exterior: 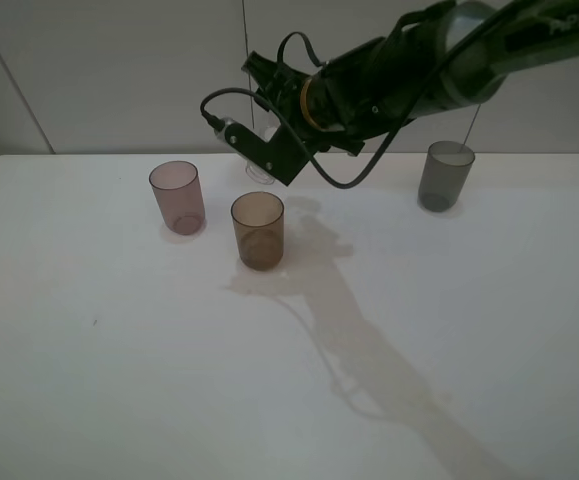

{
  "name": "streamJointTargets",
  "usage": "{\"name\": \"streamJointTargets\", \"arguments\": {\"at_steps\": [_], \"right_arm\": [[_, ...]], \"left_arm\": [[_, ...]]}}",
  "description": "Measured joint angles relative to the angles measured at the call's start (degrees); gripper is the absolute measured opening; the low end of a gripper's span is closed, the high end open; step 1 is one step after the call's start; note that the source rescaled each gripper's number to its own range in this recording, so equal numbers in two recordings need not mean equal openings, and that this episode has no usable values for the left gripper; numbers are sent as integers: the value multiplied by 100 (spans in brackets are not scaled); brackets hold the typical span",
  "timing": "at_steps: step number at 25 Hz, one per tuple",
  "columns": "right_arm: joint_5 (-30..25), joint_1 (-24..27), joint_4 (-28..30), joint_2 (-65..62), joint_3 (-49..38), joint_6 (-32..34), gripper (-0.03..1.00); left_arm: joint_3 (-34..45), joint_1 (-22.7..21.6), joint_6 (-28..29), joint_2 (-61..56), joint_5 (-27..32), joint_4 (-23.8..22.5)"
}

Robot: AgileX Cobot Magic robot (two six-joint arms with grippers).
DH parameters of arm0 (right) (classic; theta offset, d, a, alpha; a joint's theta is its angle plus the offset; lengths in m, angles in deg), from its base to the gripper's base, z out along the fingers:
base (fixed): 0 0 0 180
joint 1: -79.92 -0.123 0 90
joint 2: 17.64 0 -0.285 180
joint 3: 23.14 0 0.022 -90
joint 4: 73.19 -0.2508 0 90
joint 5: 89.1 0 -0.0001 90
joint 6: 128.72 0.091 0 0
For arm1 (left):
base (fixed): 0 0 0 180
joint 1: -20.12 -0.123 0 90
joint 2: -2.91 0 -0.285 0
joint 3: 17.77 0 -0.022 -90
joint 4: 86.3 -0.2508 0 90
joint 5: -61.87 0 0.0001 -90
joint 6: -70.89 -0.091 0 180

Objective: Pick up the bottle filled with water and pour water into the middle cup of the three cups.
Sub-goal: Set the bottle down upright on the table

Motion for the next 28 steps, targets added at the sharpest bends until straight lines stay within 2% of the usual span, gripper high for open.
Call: {"name": "streamJointTargets", "arguments": {"at_steps": [12, 14, 18, 28], "right_arm": [[23, -112, -19, -5, 0, 466, 0], [133, -119, -297, -56, 0, 539, 0], [229, -119, -1675, -312, 0, 562, 0], [209, 99, -6533, -1117, -247, 565, 0]], "left_arm": [[0, 0, 0, 0, 0, 0], [0, 0, 0, 0, 0, 0], [0, 0, 0, 0, 0, 0], [0, 0, 0, 0, 0, 0]]}}
